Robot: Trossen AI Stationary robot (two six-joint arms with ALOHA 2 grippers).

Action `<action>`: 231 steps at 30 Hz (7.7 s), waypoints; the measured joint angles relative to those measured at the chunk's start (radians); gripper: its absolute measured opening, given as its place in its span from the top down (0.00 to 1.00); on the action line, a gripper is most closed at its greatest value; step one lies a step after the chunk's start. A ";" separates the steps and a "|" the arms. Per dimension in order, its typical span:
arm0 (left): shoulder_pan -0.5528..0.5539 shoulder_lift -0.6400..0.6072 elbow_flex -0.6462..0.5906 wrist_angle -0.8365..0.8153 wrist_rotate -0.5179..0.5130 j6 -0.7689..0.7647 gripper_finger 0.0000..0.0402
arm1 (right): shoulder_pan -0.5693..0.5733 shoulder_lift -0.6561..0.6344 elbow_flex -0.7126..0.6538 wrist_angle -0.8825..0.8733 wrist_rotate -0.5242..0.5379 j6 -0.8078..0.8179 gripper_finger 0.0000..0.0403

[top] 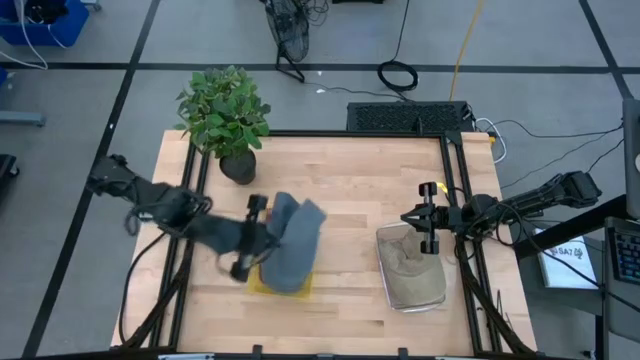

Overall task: Pick & Place hat
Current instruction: Put the blue cap into the yellow bin, then return to Home Position

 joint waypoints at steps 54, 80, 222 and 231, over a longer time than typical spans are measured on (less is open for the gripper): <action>0.100 0.583 0.009 -0.259 0.342 -0.330 0.98 | 0.000 0.000 0.000 -0.003 0.000 0.029 1.00; 0.091 0.486 0.001 -0.246 0.339 -0.448 0.60 | 0.000 0.000 0.000 -0.010 0.000 0.030 1.00; 0.325 -1.252 -1.506 0.931 0.286 0.183 1.00 | -0.047 -0.640 -0.057 -0.765 0.135 0.258 1.00; 0.325 -1.252 -1.506 0.929 0.286 0.178 0.93 | -0.047 -0.640 -0.057 -0.765 0.135 0.234 1.00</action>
